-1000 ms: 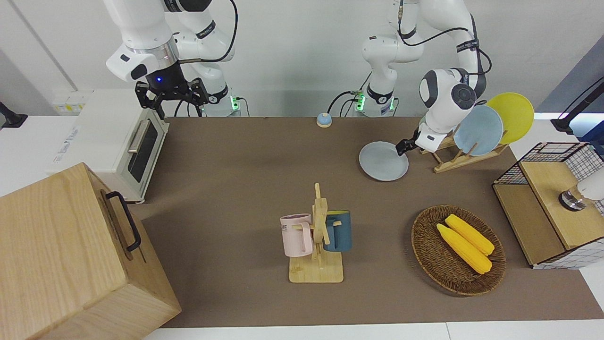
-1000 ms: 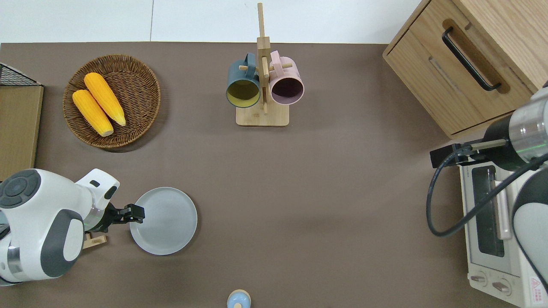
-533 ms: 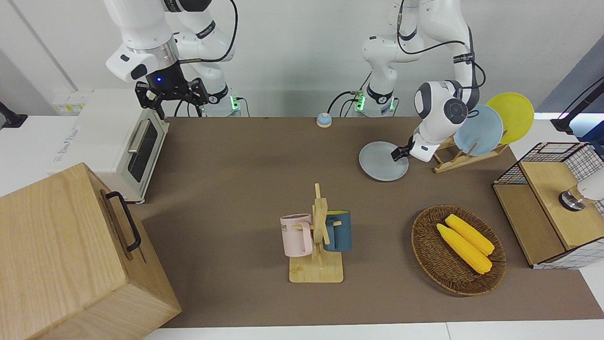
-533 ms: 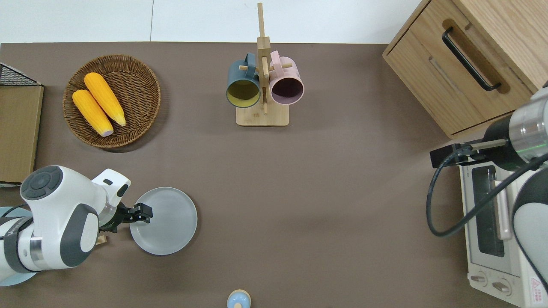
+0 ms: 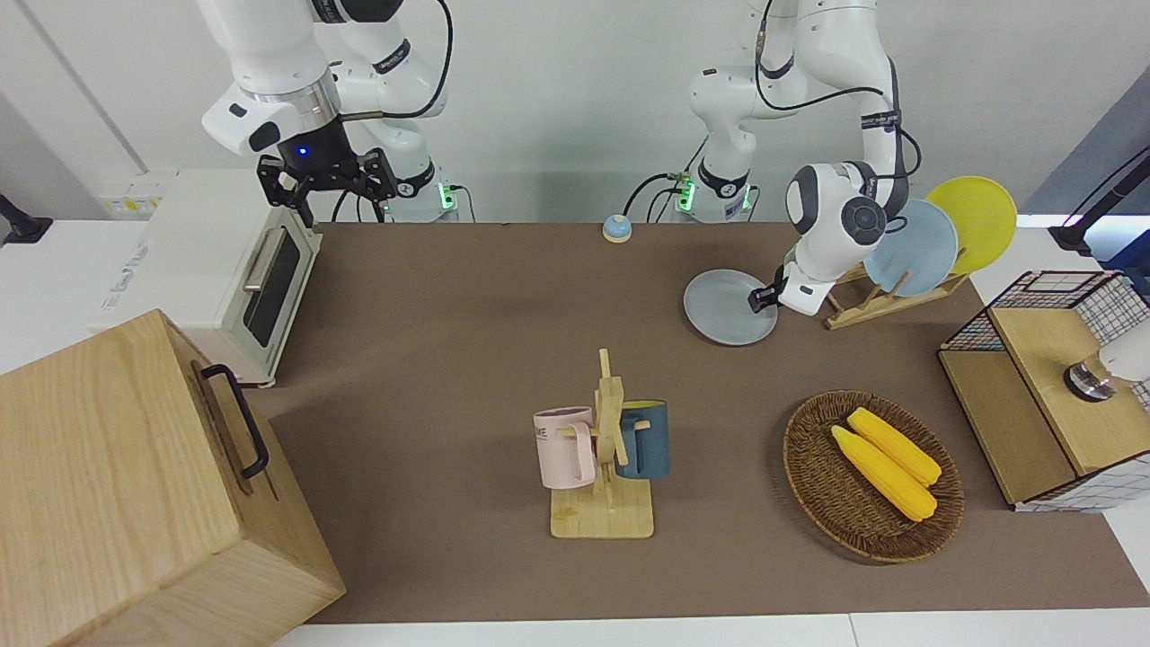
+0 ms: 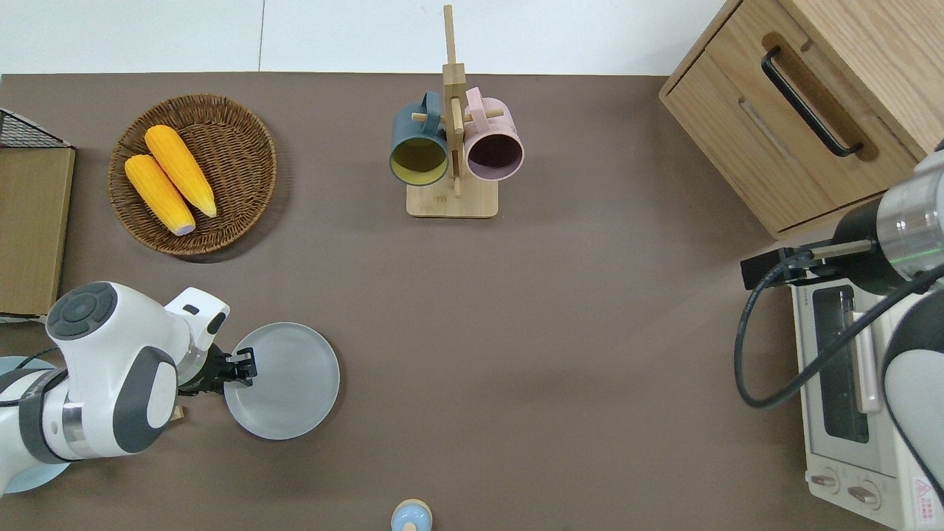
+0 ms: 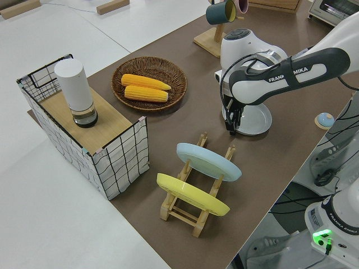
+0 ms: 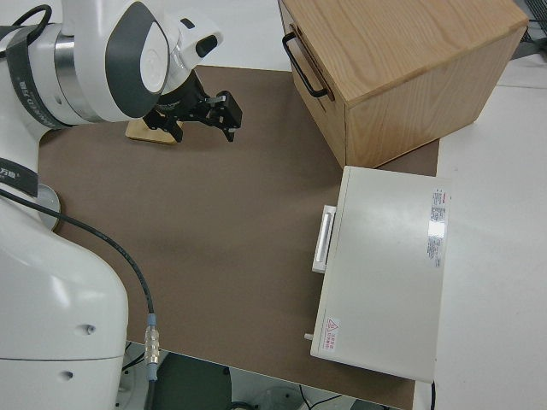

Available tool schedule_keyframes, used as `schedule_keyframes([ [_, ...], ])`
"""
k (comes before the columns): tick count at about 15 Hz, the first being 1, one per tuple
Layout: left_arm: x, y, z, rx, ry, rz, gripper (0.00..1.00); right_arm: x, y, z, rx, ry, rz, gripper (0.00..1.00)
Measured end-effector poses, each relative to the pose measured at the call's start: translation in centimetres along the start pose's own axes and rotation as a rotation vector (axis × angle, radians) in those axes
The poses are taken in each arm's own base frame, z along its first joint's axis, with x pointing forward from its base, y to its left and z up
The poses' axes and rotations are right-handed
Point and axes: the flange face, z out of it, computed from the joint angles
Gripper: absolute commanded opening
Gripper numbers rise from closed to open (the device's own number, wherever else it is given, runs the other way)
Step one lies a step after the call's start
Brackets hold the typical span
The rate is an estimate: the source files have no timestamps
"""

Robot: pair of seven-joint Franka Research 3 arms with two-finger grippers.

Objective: Pick gray plate from table and place it on lower plate rack with left arm
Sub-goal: 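Close the left gripper on the gray plate's rim and lift it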

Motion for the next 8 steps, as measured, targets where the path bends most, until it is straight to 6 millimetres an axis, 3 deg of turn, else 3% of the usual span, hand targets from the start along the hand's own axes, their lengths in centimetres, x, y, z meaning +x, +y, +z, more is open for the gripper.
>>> schedule_keyframes([
  [8,-0.11,0.08,-0.34,-0.003,0.003,0.001,0.0,0.0,0.0,0.0,0.0,0.0,0.0,0.983],
])
